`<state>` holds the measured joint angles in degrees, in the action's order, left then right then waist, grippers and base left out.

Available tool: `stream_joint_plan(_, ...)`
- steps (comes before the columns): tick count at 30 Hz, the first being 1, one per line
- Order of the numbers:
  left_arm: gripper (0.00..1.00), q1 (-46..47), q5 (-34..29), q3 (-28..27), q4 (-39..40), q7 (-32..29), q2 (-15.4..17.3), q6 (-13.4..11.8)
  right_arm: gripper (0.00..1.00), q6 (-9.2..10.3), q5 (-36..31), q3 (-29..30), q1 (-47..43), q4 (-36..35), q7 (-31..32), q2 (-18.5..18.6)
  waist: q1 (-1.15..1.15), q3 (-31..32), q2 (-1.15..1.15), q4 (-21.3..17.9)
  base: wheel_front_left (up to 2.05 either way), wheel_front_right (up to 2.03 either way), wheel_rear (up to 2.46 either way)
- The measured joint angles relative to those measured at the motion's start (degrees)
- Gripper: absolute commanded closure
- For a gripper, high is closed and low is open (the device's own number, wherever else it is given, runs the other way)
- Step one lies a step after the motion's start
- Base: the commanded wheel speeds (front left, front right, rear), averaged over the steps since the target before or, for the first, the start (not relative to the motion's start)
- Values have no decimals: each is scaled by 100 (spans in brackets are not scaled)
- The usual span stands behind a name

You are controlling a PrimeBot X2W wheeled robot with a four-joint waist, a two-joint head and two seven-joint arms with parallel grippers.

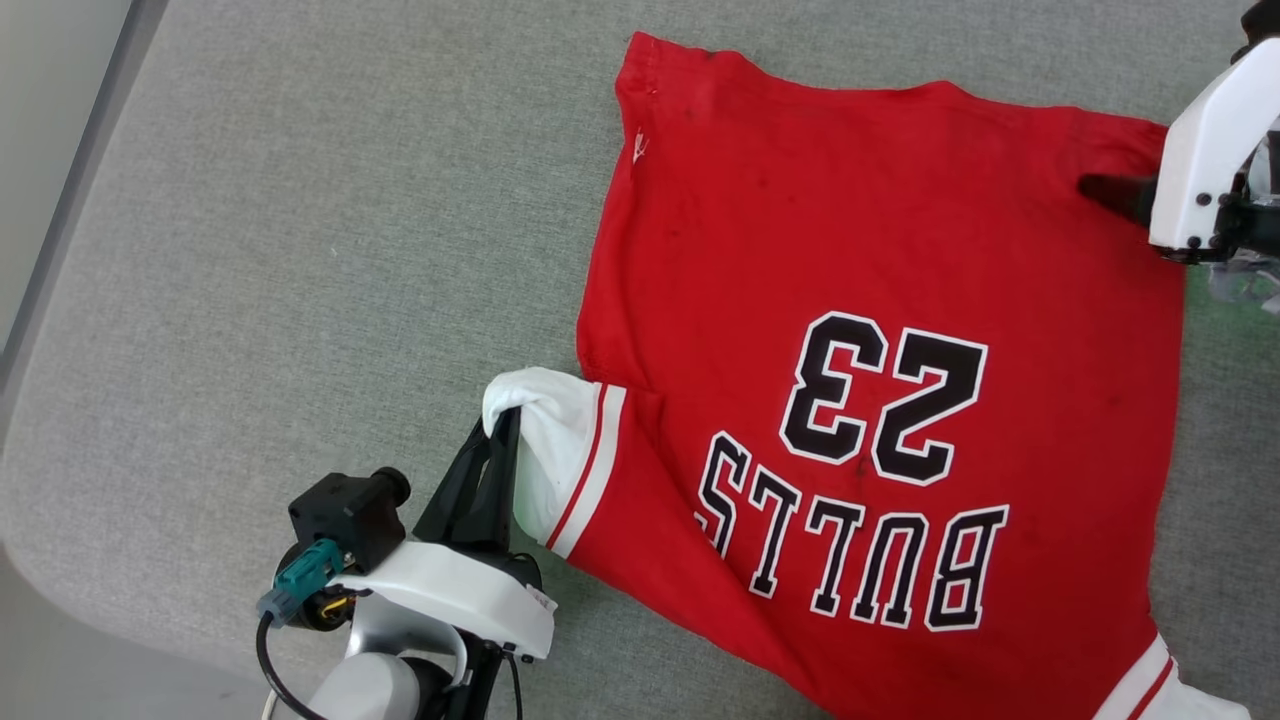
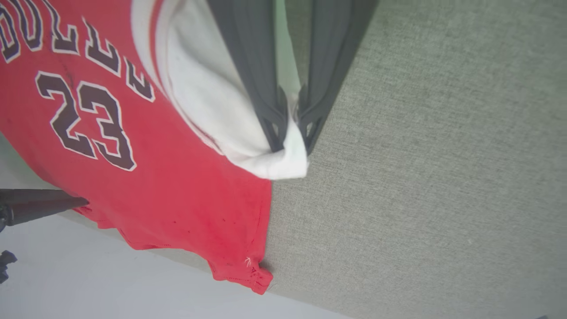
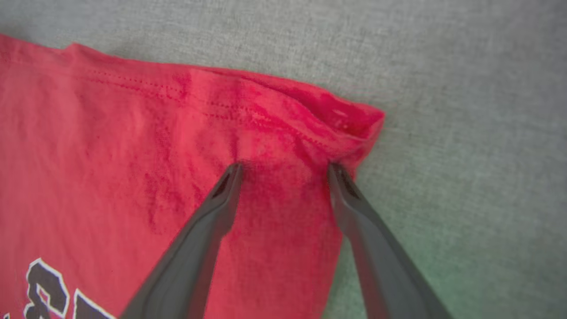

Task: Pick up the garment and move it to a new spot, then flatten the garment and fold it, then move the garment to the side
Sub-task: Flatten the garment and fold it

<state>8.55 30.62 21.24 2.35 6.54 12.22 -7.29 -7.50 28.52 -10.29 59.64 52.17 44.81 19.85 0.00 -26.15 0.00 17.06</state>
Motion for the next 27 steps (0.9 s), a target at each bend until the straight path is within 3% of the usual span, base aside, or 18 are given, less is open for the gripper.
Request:
stream_joint_plan(1,100,1,27,-4,-27,22,-8,8,50,0,58,10,43,70,147,9,0,-4,0,14,0,0,0)
stream_joint_plan(2,100,7,37,2,-56,31,-11,24,88,0,62,-9,67,118,243,31,0,-3,0,28,0,0,0)
stream_joint_plan(3,100,14,38,2,-79,51,-14,33,100,-2,60,-20,86,156,302,54,-1,1,0,39,0,0,0)
stream_joint_plan(12,100,-8,118,-22,-289,70,14,49,100,0,268,-10,25,168,48,155,0,260,0,33,0,0,0)
stream_joint_plan(18,100,-195,243,-153,-432,5,136,-29,100,-3,368,-201,-220,-415,-140,655,0,613,0,-115,0,0,0)
stream_joint_plan(27,100,-683,446,-355,-572,-213,401,-149,100,-2,744,26,-1930,-1614,-490,1202,0,1287,0,-559,0,0,0)
